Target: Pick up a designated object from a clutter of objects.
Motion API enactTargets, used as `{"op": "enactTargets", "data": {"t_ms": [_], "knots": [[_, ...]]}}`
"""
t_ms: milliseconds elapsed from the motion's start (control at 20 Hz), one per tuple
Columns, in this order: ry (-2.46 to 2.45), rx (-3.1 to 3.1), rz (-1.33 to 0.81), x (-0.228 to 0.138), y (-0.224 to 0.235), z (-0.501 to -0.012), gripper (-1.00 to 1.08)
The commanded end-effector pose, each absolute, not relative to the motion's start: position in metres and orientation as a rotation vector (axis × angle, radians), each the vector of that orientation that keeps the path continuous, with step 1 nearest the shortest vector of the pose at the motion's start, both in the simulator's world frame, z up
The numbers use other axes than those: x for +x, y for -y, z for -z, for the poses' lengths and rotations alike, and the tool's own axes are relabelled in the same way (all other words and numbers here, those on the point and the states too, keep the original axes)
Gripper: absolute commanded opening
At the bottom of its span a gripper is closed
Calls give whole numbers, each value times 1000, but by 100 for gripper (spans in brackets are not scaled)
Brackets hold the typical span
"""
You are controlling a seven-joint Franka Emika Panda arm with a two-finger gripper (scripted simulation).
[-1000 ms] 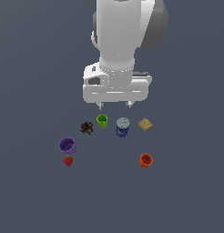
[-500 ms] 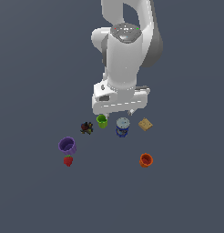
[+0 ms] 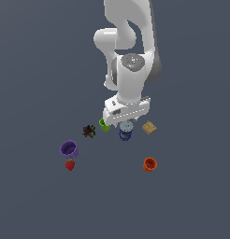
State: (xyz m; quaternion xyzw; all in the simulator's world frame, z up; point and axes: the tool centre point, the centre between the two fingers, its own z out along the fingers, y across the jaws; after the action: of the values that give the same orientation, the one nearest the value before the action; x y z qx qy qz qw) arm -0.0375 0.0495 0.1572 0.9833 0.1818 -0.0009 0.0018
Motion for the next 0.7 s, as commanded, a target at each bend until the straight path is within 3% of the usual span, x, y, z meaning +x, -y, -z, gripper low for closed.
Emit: {"op": "enactTargets", "data": {"t_ms": [0,650], "knots": [[-620,3077,1,-45,-53,-145,100],[-696,3063,1,-59,-58,-124,100]]}}
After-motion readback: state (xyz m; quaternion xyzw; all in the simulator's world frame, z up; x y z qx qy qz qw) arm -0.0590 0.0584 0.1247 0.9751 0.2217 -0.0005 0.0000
